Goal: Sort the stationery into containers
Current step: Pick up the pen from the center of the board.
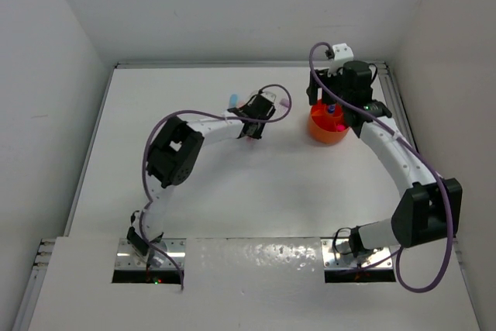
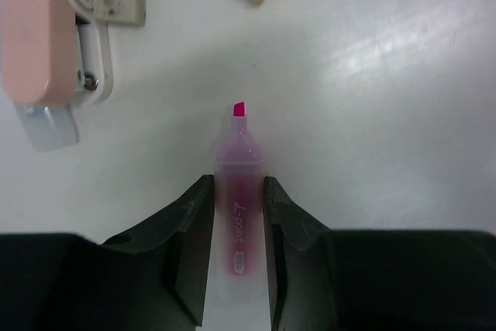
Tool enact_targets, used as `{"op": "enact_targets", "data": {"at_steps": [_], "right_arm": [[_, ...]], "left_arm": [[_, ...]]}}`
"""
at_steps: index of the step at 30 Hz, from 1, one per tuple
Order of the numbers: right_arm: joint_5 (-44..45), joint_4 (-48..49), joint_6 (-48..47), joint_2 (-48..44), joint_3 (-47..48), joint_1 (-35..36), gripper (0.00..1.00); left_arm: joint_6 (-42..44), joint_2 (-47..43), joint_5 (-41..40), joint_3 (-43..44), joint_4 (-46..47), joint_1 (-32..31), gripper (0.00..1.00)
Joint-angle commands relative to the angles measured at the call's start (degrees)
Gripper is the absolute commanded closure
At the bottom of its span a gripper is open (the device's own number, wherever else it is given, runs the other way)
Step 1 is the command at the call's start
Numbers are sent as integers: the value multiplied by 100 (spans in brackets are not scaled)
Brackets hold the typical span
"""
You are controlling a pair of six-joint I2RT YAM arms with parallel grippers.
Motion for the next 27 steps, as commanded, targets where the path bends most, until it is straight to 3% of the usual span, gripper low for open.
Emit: {"op": "enact_targets", "data": {"at_steps": [1, 4, 10, 18, 22, 27], "right_arm": [[-538, -551, -352, 198, 915, -105, 25], [-653, -833, -484, 296, 1320, -158, 25], [-925, -1553, -441, 963, 2338, -167, 25], [-1032, -2686, -722, 2533, 3939, 229, 25], [-707, -3462, -722, 3686, 5468, 510, 26], [-373, -3182, -625, 4558, 5699, 572, 27]], "left_arm": [[1302, -1363, 462, -906, 1625, 149, 100], [1900, -2234, 1707, -1918, 2569, 422, 100], [2376, -3518, 3117, -3279, 2993, 1098, 100], [2630, -5461, 3566, -4986, 3362, 1591, 100], [2622, -5956, 3628, -5338, 3275, 1793, 100], [2403, -6009, 3637, -5418, 3345, 2021, 100]]}}
